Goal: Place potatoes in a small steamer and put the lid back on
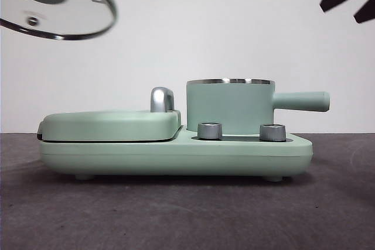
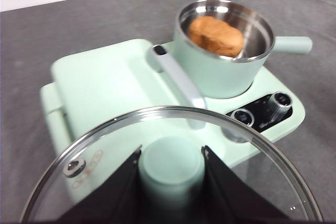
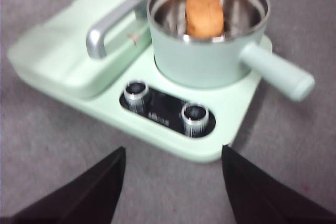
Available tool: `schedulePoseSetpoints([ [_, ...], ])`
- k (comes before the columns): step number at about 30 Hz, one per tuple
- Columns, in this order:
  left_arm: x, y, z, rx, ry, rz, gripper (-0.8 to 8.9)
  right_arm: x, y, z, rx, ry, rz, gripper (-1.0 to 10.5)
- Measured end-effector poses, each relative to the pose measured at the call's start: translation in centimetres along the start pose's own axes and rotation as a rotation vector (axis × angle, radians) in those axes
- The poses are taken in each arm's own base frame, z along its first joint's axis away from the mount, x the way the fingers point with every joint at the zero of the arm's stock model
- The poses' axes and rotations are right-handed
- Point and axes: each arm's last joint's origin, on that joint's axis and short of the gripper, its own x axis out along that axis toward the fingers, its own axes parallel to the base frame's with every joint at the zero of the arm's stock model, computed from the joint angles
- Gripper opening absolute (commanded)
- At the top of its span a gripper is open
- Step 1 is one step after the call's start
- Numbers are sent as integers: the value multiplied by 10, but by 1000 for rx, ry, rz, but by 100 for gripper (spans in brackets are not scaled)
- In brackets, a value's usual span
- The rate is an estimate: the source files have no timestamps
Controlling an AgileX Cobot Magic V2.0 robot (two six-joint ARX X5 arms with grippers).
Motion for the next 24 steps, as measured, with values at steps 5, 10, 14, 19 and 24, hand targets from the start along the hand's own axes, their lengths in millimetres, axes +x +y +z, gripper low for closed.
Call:
schedulePoseSetpoints([
  [5, 35, -7, 9, 22, -55, -46, 12, -1, 3, -3, -7, 18, 24, 285],
  [10, 75, -19, 19, 53, -176, -104, 12, -1, 5, -3, -9, 19, 31, 285],
  [14, 109, -27, 22, 74, -231, -138, 12, -1, 4, -3, -9, 15, 15, 285],
  [19, 150, -32, 34, 106, -226, -142, 12, -1, 4, -3, -9, 15, 14, 285],
  [24, 191, -40, 54, 160, -227, -150, 12, -1, 4, -3, -9, 13, 8, 285],
])
